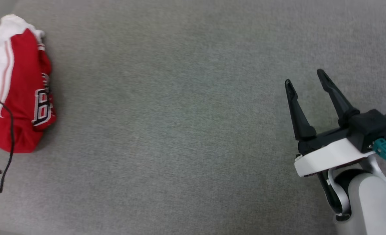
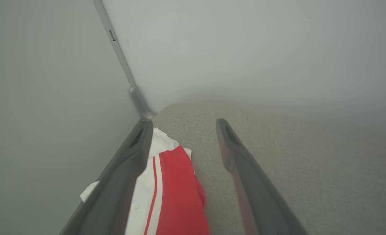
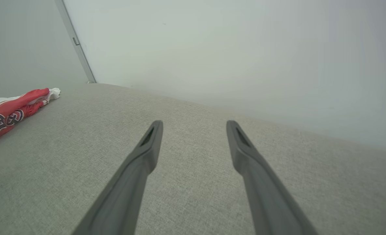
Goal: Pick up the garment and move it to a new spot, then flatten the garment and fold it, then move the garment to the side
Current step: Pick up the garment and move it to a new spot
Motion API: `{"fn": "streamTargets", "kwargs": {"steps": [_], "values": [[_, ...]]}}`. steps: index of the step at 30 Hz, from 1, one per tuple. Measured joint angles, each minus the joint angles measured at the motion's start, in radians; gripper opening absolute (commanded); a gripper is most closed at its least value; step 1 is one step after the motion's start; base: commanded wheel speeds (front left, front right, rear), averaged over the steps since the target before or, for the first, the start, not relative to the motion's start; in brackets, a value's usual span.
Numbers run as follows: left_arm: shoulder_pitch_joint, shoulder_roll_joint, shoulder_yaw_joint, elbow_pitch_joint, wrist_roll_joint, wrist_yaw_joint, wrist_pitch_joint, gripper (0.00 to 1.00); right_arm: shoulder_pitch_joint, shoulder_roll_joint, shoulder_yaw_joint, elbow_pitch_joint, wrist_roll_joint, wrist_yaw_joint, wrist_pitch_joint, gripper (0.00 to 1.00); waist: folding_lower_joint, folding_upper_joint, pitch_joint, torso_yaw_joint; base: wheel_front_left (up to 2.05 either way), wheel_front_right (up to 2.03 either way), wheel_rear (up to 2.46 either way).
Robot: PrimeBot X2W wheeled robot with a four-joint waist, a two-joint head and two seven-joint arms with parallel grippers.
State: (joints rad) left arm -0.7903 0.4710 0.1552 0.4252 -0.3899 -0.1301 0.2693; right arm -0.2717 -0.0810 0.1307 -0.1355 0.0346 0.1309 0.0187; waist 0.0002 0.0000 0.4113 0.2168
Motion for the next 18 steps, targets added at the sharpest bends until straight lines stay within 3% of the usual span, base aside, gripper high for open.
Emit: {"fn": "streamTargets", "kwargs": {"steps": [8,12,16,17,18], "values": [[0.025,0.128,0.011,0.141,-0.139,-0.001,0.354,1.0,-0.048,0.009,-0.007,0.034,0.003,0.0,-0.038,1.0,0.0001,0.0,0.111,-0.078,0.0,0.0,0.0],[0.057,0.149,0.043,0.21,-0.188,0.009,0.45,1.0,-0.063,0.014,0.003,0.056,0.01,0.0,-0.056,1.0,0.0,0.0,0.145,-0.106,0.0,0.0,0.0],[0.075,0.153,0.077,0.249,-0.224,0.026,0.472,1.0,-0.08,0.018,0.012,0.073,0.019,0.0,-0.067,1.0,0.0,0.0,0.165,-0.124,0.0,0.0,0.0],[0.076,0.151,0.086,0.256,-0.236,0.031,0.475,0.81,-0.082,0.018,0.014,0.077,0.019,0.0,-0.069,1.0,0.0,0.0,0.168,-0.127,0.0,0.0,0.0],[0.078,0.148,0.091,0.26,-0.244,0.034,0.475,0.33,-0.083,0.018,0.014,0.08,0.02,0.0,-0.071,1.0,-0.0001,0.0,0.169,-0.129,0.0,0.0,0.0]]}}
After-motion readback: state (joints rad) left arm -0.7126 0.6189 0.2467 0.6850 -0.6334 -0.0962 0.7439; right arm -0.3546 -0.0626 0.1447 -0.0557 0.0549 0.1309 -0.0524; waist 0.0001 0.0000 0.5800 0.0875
